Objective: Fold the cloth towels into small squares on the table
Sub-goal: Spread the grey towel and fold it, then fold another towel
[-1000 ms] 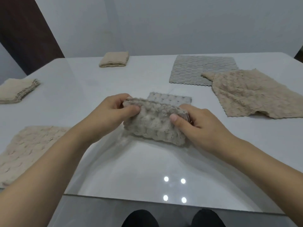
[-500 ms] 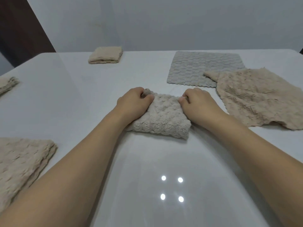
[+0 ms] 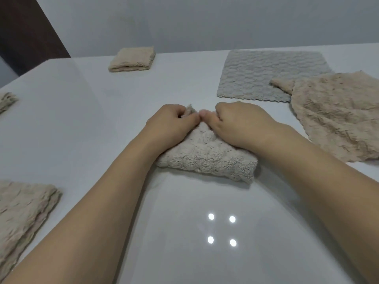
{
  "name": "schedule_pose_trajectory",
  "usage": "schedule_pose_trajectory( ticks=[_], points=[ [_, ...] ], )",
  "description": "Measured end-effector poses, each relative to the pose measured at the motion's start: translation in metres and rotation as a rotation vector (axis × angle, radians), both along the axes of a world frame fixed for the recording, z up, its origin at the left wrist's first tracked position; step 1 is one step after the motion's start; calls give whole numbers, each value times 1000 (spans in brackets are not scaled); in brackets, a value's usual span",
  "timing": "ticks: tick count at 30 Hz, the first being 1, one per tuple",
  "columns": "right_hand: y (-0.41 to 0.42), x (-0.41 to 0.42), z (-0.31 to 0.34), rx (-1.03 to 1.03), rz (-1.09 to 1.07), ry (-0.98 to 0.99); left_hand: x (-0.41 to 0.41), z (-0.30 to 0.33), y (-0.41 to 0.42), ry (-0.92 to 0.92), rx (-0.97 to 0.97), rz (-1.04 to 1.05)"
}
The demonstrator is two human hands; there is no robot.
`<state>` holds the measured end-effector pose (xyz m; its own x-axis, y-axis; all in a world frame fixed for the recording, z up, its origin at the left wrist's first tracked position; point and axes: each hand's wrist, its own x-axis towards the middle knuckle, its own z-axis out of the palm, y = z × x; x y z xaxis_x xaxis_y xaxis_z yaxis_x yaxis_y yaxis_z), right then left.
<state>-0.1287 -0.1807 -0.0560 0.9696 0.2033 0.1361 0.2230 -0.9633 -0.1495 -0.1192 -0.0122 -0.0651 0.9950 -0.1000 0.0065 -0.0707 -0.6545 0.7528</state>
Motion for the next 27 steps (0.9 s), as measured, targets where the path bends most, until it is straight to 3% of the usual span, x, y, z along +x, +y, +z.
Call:
schedule_pose_trajectory(
  ticks=[11,19,23,27],
  points=[
    [-12,10,-9,227,9,-169,-32,13,25,126,-529,78],
    [-12,18,-11,139,-24,-63,-33,11,14,137,-419,10],
    [-10,21,-12,124,-17,-77,-30,11,15,131,-514,74],
    [-8,21,-13,182,19,-118,-27,10,16,137,-469,134]
  ],
)
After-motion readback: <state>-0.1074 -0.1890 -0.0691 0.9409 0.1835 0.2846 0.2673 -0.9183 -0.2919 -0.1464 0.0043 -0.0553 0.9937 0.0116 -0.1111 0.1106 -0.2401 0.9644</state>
